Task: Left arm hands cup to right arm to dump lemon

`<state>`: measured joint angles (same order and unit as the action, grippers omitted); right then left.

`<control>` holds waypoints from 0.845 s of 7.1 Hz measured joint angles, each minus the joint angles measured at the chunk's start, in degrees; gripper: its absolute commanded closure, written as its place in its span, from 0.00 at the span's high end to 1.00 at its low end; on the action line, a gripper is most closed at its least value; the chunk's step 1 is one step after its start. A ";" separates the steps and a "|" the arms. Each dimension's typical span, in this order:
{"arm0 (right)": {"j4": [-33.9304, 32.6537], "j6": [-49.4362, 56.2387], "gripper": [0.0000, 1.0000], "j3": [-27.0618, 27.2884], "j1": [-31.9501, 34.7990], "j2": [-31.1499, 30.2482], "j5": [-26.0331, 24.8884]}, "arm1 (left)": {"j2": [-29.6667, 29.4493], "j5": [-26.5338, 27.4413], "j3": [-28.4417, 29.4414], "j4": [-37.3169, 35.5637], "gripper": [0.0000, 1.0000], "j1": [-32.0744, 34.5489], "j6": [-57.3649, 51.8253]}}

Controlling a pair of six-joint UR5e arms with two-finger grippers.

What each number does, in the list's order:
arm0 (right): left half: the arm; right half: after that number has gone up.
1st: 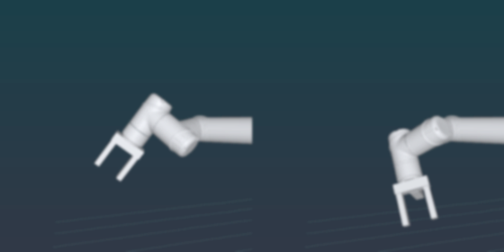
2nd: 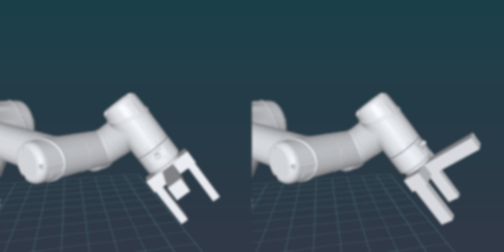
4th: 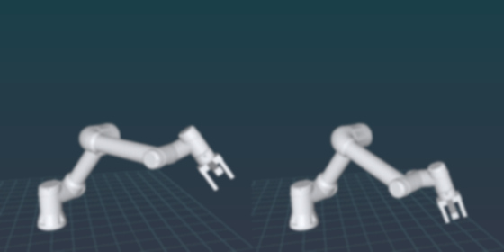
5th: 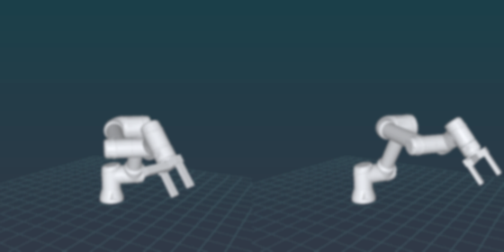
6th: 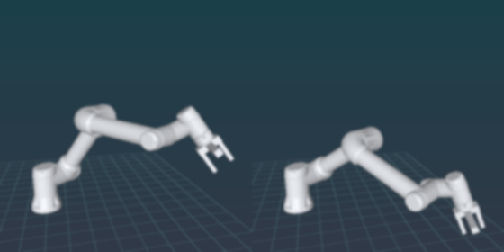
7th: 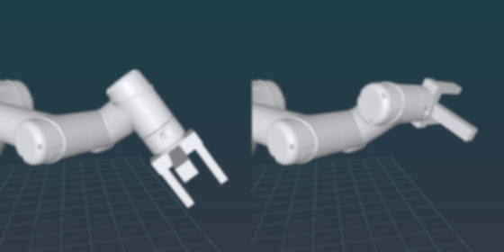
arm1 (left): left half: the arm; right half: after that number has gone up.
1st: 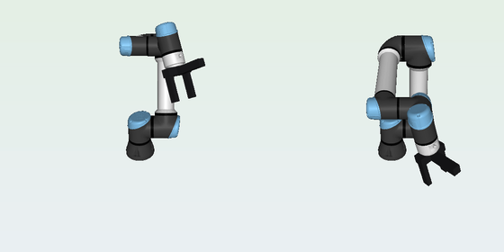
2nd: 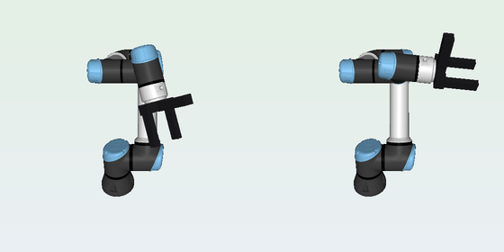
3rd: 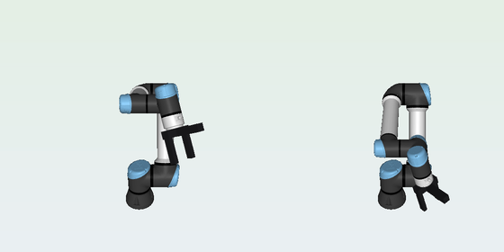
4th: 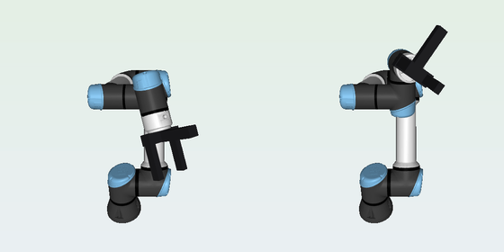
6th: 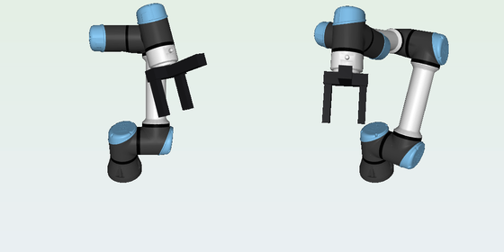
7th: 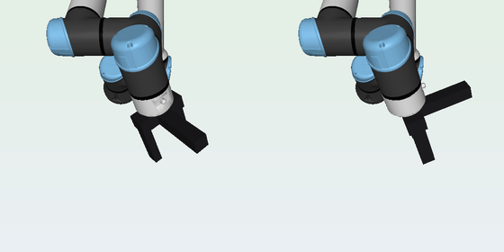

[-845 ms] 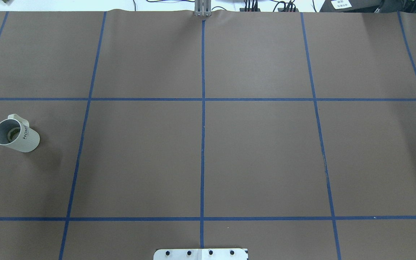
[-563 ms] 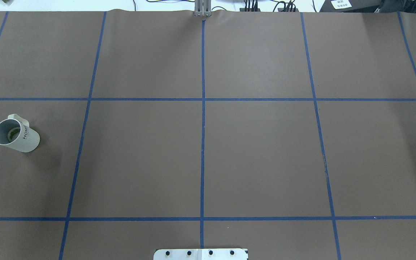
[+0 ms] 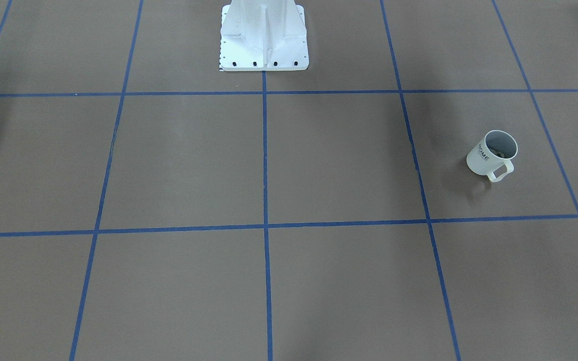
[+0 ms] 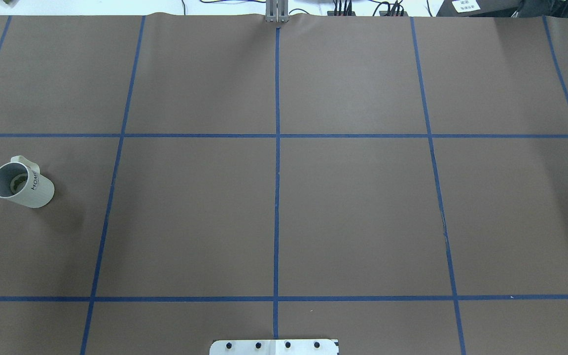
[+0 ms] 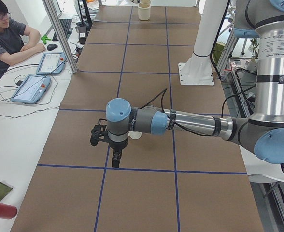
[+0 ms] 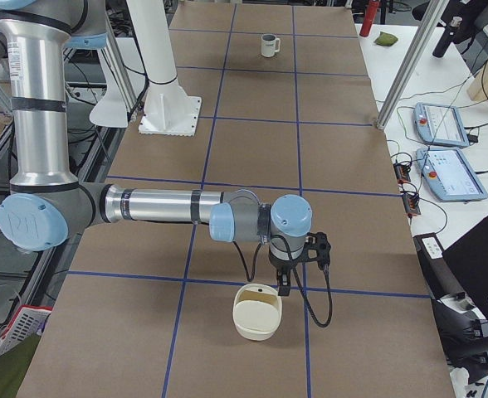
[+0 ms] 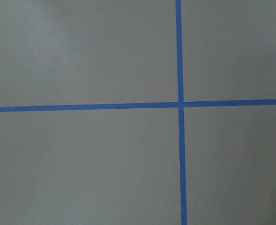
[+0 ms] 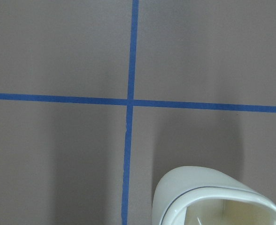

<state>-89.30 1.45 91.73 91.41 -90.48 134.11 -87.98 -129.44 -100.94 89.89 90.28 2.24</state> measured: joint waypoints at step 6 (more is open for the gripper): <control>0.37 -0.81 1.00 1.55 -1.14 0.57 2.81 | -2.01 -5.41 -4.68 2.95 1.00 -11.99 15.37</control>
<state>-88.93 0.65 93.28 90.27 -89.91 136.92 -89.99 -134.86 -105.62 92.84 78.29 17.60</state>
